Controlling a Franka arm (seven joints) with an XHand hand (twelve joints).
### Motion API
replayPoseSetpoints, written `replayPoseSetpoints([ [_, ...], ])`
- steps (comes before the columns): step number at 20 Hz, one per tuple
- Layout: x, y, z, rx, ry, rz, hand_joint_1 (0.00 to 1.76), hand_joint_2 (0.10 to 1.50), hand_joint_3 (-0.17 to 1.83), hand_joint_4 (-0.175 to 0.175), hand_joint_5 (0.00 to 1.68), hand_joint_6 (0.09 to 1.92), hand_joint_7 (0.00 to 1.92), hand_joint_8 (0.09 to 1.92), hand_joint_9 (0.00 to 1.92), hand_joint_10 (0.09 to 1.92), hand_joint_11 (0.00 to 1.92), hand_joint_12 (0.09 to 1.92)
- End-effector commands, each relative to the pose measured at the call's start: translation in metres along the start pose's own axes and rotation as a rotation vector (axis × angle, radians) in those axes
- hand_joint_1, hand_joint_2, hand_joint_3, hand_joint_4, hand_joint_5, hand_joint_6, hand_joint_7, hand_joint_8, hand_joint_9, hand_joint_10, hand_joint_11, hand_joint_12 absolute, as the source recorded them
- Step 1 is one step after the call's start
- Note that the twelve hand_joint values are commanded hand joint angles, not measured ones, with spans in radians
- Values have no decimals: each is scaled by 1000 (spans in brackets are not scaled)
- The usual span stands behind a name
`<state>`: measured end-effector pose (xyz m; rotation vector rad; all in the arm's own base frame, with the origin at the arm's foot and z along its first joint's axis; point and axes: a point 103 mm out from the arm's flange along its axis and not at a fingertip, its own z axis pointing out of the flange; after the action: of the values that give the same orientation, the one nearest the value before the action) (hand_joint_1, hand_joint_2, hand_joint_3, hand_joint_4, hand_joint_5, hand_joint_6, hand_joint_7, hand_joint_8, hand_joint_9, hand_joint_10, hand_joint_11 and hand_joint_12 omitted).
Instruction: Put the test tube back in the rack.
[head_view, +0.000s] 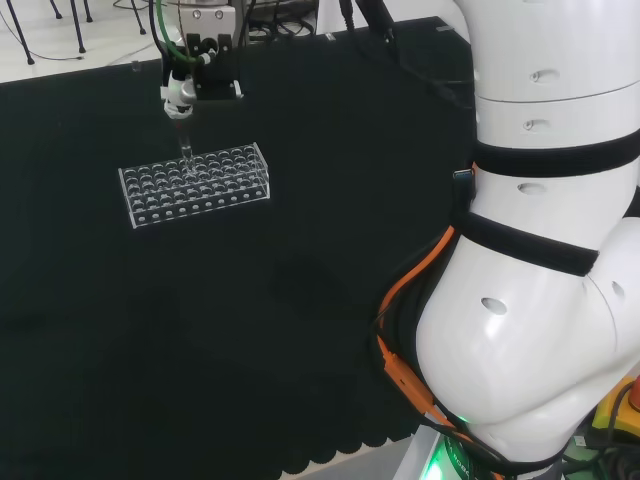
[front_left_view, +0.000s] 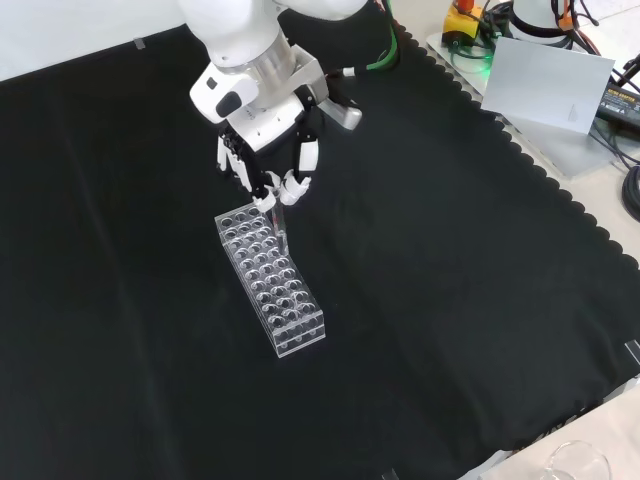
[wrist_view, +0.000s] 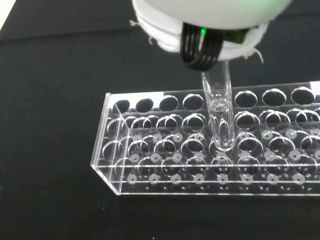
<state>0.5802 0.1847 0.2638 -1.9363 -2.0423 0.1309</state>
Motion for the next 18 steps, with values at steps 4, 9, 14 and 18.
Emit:
replayPoseSetpoints([
  [4,1,14,1,-10,-8,-4,1436,676,547,-175,1394,103,1398,714,1297,562,956,1230],
  [9,-7,14,7,3,-9,7,1436,677,546,-175,1394,102,1398,712,1297,561,956,1231],
  [14,-11,11,10,10,3,16,1436,677,546,-175,1395,101,1398,712,1297,560,956,1231],
  [18,-11,10,11,14,12,19,1436,677,545,-175,1395,100,1398,712,1297,560,956,1231],
])
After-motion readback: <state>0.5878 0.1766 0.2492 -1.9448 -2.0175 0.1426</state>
